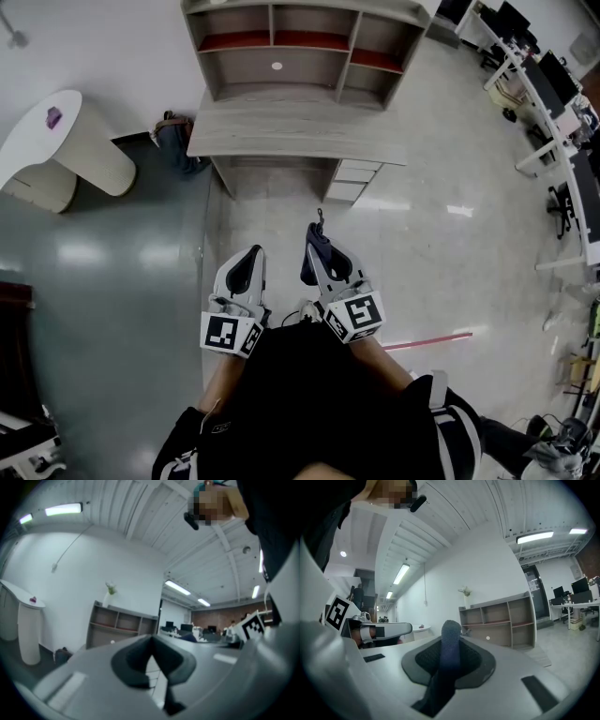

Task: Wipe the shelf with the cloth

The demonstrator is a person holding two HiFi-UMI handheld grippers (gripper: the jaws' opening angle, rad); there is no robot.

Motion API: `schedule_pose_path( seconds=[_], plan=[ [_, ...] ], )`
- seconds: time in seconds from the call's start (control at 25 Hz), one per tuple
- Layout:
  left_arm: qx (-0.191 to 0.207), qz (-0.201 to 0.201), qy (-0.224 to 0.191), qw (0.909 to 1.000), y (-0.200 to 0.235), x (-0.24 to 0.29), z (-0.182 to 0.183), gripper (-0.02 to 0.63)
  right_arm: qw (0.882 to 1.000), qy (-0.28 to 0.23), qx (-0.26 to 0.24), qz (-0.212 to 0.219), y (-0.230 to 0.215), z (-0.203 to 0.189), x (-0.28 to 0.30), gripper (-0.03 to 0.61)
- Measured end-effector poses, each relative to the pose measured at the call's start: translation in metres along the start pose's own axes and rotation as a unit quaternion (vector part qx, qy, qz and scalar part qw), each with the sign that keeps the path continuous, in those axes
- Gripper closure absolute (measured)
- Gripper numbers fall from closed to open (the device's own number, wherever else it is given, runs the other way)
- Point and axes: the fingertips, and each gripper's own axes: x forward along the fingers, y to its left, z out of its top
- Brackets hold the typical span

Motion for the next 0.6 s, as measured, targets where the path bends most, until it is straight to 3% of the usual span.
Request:
schedule_pose_path(
  seconds=[0.32, 0.6],
  plan=[
    [0.009, 0.024, 0.0, 0.9997, -0.027, 0.023, -0.012, 0.609, 0.999, -0.004, -0.005, 0.033, -0.029, -0.003, 0.001, 0.525],
    [-0.005, 0.033, 0.011, 0.9994, -0.019, 0.044, -0.024, 0.609, 0.999, 0.013, 0.006, 0.037, -0.046, -0.013, 0.011, 0.525]
  ],
)
